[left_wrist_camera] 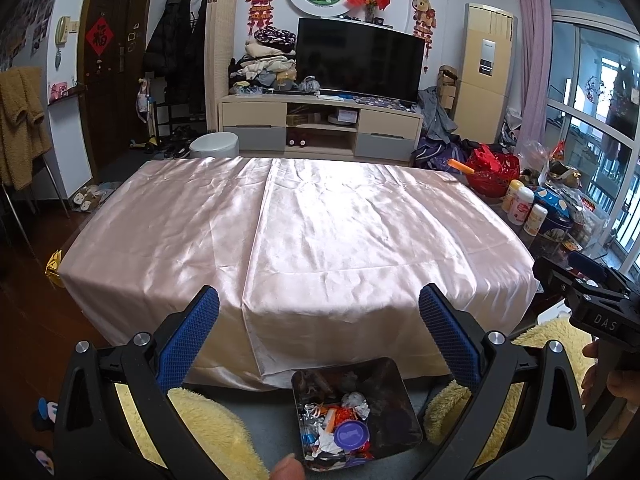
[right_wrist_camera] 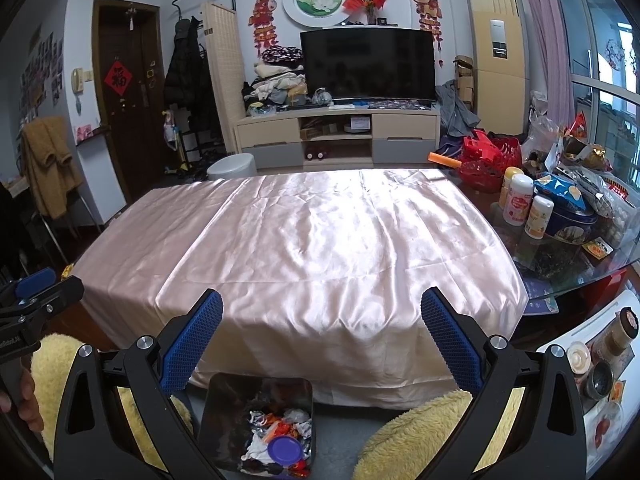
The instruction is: Collect trash
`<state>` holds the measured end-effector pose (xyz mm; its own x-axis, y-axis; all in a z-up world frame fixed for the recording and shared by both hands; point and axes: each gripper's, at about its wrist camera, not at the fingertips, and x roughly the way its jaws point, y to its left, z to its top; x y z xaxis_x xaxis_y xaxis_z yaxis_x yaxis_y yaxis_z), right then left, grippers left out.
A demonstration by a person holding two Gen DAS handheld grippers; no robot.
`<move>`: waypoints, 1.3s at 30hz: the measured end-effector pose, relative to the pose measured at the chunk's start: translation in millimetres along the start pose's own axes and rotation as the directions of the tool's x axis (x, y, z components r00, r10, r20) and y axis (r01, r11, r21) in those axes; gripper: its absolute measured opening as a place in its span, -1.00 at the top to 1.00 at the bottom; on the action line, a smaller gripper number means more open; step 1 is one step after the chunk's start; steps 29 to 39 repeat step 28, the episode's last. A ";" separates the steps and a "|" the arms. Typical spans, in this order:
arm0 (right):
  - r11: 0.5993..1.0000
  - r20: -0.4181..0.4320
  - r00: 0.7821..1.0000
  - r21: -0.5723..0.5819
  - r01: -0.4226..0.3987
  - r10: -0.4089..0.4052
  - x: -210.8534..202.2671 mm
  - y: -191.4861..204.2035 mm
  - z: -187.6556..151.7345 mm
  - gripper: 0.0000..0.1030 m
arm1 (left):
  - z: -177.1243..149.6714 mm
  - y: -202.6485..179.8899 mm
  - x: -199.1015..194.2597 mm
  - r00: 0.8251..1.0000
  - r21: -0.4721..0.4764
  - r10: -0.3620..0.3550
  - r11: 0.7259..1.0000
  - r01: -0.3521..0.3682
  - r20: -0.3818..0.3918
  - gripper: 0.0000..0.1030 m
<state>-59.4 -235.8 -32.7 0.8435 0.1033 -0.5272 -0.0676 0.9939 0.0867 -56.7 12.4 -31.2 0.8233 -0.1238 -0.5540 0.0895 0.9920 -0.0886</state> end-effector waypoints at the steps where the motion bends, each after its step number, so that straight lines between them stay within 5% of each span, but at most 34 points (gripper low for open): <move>1: 1.000 0.000 1.000 0.000 -0.001 0.001 -0.1 0.0 -0.1 -0.94 | 0.1 -0.4 0.5 1.000 0.001 0.006 1.000 -0.006 0.001 -0.84; 5: 1.000 0.003 1.000 -0.003 -0.001 0.001 0.6 0.7 -0.5 -0.94 | 0.1 -1.5 2.4 0.999 0.002 0.051 0.999 -0.051 0.001 -0.84; 39: 1.000 -0.016 1.000 0.005 -0.006 0.006 5.2 2.2 -3.6 -0.94 | 4.5 3.1 3.1 1.000 -0.004 0.000 1.000 0.000 0.004 -0.84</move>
